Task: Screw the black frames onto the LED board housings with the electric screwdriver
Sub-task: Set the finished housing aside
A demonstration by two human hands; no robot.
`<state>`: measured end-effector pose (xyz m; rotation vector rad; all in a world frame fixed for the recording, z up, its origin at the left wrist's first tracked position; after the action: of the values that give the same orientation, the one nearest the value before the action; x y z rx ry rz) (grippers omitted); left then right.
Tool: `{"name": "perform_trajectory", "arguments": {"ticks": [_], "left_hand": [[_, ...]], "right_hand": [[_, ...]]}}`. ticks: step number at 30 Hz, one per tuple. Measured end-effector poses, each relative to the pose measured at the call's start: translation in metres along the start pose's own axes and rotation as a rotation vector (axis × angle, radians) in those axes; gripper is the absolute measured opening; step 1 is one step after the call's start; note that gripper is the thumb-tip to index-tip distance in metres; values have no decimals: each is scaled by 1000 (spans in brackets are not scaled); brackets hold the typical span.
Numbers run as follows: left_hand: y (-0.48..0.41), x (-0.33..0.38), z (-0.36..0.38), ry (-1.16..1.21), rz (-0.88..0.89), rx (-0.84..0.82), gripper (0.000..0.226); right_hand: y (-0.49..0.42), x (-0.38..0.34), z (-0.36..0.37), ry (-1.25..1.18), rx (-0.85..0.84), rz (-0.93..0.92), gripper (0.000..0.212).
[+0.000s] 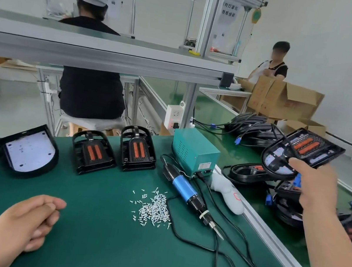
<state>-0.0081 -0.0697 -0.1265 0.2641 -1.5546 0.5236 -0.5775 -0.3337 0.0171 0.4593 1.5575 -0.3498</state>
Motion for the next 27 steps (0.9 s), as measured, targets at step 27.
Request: {"name": "perform_trajectory", "arguments": {"ticks": [27], "left_hand": [[1,0,-5,43,-5,-18,35]], "right_hand": [[-16,15,-11,1026,231,-403,68]]}}
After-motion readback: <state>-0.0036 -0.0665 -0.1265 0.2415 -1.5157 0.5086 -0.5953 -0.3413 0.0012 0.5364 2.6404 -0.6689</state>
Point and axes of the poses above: each hand's wrist, its own y-axis away from the middle knuckle, its own z-axis out of the palm, x = y × z, the point moved 3 cm from there along -y, towards the middle knuckle, and after that the axes turned 14 degrees about z, right-handed, at the moved point
